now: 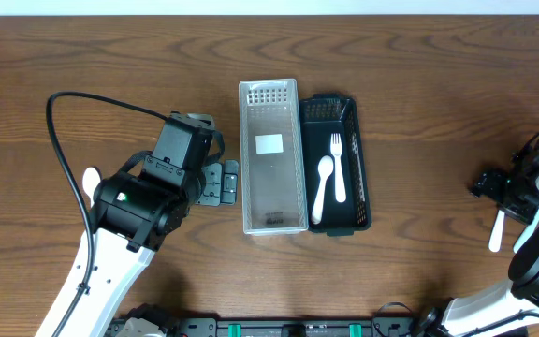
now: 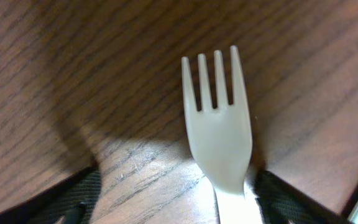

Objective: Pack container
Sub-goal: 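Move the right gripper to a white fork and grasp it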

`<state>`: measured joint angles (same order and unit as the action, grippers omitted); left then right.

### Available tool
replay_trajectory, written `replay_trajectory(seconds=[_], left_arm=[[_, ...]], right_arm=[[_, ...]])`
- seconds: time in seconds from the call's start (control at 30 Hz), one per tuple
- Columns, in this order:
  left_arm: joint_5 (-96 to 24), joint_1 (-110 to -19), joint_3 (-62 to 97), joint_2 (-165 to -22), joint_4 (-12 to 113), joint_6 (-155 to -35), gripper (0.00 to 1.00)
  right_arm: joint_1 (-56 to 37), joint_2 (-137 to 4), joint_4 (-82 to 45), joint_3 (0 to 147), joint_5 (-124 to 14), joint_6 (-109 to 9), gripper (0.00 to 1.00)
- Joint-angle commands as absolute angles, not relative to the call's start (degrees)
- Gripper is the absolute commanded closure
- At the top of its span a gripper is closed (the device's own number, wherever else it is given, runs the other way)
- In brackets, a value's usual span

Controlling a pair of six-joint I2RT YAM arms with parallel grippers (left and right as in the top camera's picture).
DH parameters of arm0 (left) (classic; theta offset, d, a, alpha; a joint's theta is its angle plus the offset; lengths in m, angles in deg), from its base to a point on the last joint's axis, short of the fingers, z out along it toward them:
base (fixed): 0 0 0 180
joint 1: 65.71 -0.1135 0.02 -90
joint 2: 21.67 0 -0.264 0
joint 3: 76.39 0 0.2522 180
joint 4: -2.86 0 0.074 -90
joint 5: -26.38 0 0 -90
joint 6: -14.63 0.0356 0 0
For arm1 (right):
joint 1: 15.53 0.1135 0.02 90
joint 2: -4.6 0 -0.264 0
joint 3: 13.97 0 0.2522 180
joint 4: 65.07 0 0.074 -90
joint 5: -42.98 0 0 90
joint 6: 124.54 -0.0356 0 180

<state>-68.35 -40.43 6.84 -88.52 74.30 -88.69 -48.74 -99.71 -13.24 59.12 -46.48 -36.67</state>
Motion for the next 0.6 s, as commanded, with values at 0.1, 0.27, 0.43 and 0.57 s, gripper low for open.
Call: replay_trajectory(seconds=[0.1,0.27,0.43,0.57], left_arm=[[-69.07,-40.67,6.71,-88.65,74.43,-88.53,0.02],[-69.07,-40.67,6.71,-88.65,74.43,-88.53,0.02],[-69.07,-40.67,6.71,-88.65,74.43,-88.53,0.02],[-69.07,-40.67,6.71,-88.65,74.45,-88.53,0.02]], right_arm=[[-49.22,-101.48,-12.98,58.66,-47.36,-36.86,0.46],[-49.22,-101.48,-13.00,58.66,-47.95,-38.35,0.63],[-49.22,-101.48,-12.96,58.66,-48.10,-39.25,0.71],[-49.20,-101.48,-12.98,58.66,-48.65,-39.23,0.74]])
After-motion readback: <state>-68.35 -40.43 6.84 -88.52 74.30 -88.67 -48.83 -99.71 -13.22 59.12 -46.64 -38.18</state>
